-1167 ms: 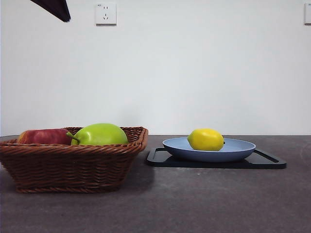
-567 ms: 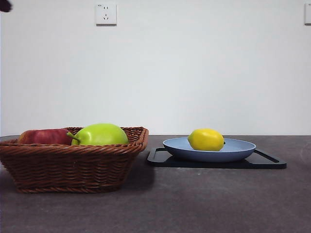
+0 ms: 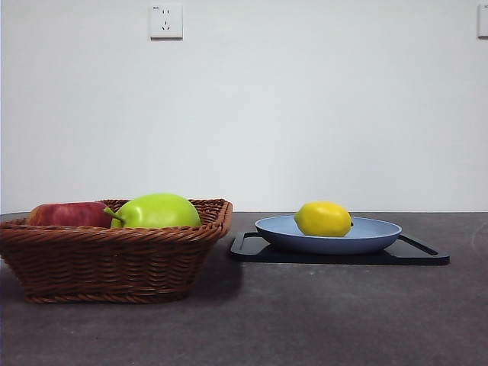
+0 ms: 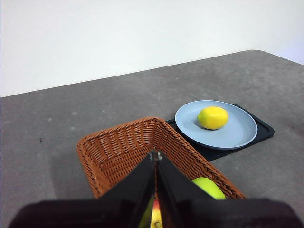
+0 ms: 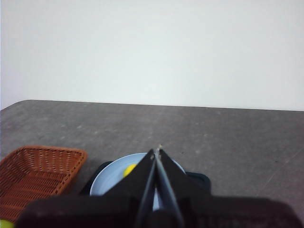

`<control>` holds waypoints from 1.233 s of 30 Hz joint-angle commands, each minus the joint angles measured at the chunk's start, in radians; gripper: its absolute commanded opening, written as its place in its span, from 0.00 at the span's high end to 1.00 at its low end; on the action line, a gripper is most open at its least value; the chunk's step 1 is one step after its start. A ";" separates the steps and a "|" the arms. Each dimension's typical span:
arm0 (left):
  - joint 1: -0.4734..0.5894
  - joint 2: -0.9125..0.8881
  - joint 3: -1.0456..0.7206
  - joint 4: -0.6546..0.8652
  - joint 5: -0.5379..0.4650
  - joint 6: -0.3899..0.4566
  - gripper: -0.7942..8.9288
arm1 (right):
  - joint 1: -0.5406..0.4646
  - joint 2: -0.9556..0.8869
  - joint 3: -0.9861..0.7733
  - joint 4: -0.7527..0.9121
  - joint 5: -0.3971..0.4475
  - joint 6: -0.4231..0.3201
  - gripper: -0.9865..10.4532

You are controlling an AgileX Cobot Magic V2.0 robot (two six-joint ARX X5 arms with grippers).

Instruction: Take the lemon from the basket,put the lemon in the plate,hand out the plate

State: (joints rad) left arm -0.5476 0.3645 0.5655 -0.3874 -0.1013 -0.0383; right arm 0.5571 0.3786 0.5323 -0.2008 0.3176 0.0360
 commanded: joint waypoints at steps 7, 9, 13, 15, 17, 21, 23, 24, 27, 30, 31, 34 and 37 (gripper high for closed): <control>-0.002 -0.002 0.003 0.013 0.002 -0.008 0.91 | 0.007 0.001 0.006 0.011 0.051 -0.001 0.91; 0.008 -0.032 0.003 -0.004 -0.004 0.007 0.91 | 0.007 0.001 0.006 0.011 0.078 -0.001 0.91; 0.098 -0.137 -0.002 -0.078 -0.002 0.103 0.91 | 0.007 0.001 0.006 0.011 0.082 -0.001 0.91; 0.166 -0.187 -0.023 -0.082 -0.002 0.103 0.91 | 0.007 0.001 0.006 0.011 0.082 -0.001 0.91; 0.258 -0.241 -0.065 -0.054 -0.003 0.103 0.91 | 0.007 0.001 0.006 0.011 0.082 -0.001 0.91; 0.408 -0.319 -0.180 0.034 -0.001 0.103 0.91 | 0.007 0.001 0.006 0.011 0.082 -0.001 0.91; 0.462 -0.346 -0.245 0.070 -0.001 0.103 0.91 | 0.007 0.001 0.006 0.011 0.082 -0.001 0.91; 0.480 -0.352 -0.272 0.084 -0.001 0.103 0.91 | 0.007 0.001 0.006 0.011 0.082 -0.001 0.91; 0.520 -0.362 -0.363 0.132 -0.001 0.100 0.91 | 0.007 0.001 0.006 0.011 0.082 -0.001 0.91; 0.541 -0.362 -0.441 0.176 0.000 0.085 0.91 | 0.007 0.001 0.006 0.011 0.082 -0.001 0.91; 0.546 -0.362 -0.465 0.192 0.000 0.081 0.91 | 0.007 0.001 0.006 0.011 0.082 -0.001 0.91; 0.557 -0.362 -0.516 0.206 0.000 0.064 0.91 | 0.007 0.001 0.006 0.011 0.082 -0.001 0.91; 0.564 -0.362 -0.547 0.208 0.001 0.053 0.91 | 0.007 0.001 0.006 0.011 0.082 -0.001 0.91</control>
State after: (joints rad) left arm 0.0120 0.0078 0.0238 -0.1944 -0.1009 0.0307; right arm 0.5571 0.3782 0.5323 -0.2008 0.3935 0.0360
